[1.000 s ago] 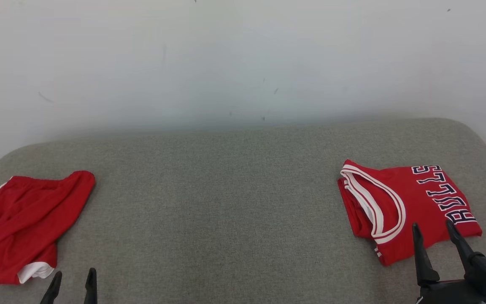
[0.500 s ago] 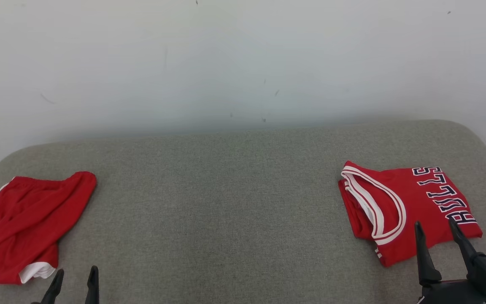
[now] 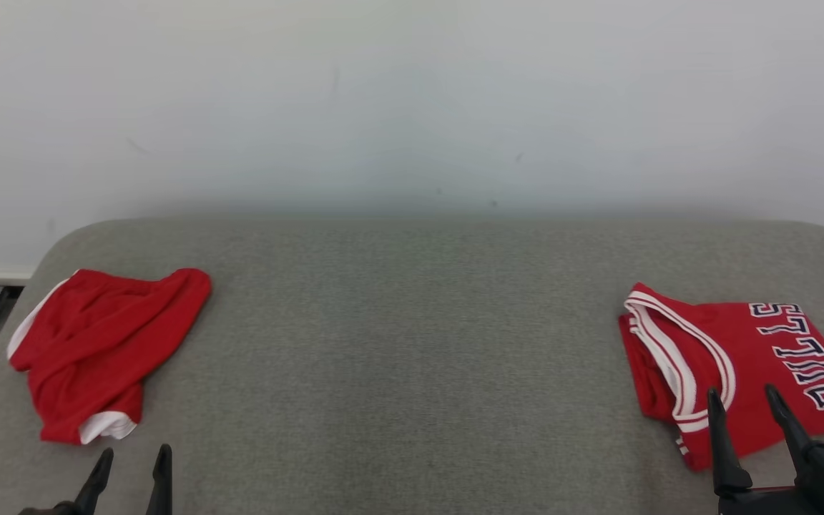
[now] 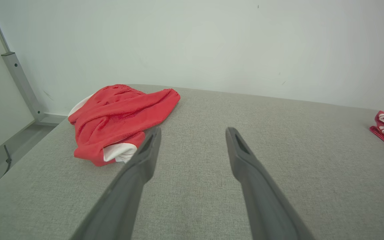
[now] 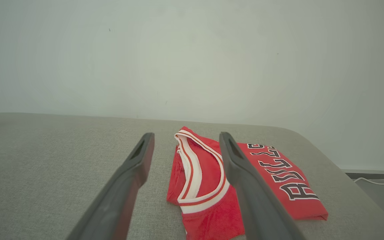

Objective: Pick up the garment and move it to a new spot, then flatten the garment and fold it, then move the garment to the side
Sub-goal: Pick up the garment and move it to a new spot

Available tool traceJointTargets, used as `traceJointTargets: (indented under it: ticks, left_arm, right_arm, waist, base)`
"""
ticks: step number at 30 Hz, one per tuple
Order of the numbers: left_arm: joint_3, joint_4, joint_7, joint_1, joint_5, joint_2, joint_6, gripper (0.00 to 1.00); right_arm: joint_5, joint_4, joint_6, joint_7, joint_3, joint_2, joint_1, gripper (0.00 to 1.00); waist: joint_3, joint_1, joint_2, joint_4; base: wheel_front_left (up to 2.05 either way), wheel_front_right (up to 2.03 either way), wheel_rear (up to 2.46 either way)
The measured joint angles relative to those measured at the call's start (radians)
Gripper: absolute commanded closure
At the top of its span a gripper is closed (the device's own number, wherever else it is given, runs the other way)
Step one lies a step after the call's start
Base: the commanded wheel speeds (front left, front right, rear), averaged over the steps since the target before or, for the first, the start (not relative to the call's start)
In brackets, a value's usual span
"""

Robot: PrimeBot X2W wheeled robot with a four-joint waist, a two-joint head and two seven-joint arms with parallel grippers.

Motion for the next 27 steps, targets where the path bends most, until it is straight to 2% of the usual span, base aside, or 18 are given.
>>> traceJointTargets:
  ticks: [10,27]
  left_arm:
    - [0.034,0.001,0.009,-0.012,0.005,0.012,0.009,0.0]
    - [0.077,-0.004,0.035,-0.008,0.032,0.023,0.01,0.0]
  right_arm:
    - [-0.001,0.022,0.002,0.001,0.032,0.013,-0.016,0.0]
    - [-0.008,0.074,0.038,0.018,0.092,0.043,-0.13,0.0]
  waist:
    - [0.001,0.0,0.0,0.125]
    - [0.003,0.0,0.0,0.361]
  base:
    - [0.0,0.0,0.0]
    - [0.0,0.0,0.0]
